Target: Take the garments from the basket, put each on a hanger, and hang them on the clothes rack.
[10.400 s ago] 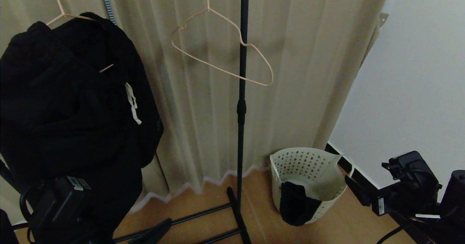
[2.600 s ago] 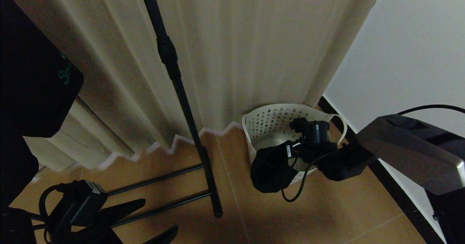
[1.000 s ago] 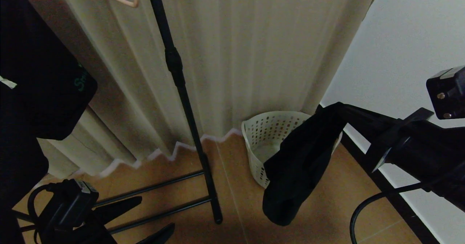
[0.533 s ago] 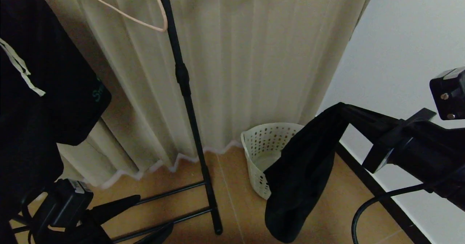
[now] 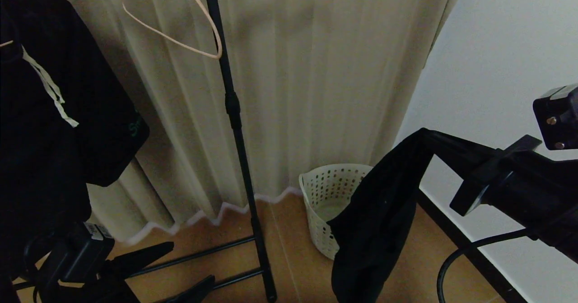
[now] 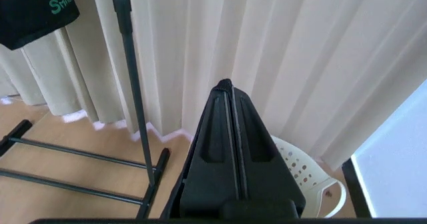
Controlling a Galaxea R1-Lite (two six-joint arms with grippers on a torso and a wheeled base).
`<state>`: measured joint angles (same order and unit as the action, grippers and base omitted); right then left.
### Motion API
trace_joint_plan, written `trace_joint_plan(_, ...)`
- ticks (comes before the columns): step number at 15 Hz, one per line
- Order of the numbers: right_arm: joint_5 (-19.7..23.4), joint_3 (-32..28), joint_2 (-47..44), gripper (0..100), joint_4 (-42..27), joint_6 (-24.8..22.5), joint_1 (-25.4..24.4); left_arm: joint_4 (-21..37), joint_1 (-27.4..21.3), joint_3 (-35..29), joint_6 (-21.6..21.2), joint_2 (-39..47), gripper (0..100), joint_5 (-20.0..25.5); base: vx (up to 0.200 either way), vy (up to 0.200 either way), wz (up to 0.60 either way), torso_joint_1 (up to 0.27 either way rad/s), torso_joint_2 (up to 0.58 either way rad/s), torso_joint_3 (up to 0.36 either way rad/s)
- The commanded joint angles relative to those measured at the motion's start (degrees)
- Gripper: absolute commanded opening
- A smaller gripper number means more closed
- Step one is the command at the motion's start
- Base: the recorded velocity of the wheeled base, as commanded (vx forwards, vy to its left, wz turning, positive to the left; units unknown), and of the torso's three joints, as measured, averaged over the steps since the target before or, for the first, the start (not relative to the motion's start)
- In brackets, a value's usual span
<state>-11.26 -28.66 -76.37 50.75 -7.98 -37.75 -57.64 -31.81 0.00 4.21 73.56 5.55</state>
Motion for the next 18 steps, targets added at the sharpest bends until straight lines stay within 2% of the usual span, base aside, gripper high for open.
trace_joint_plan(1,0.01,0.01,-0.18,0,0.05,-0.01,-0.04,-0.02,-0.01,0.00,0.01,0.09,100,-0.01,0.000,0.000,0.00,0.002,0.00,0.129)
trace_joint_plan(18,0.10,0.10,-0.35,0,0.14,0.07,-0.04,-0.02,-0.01,0.00,0.19,-0.43,100,0.08,0.000,0.000,0.00,0.002,0.00,0.073)
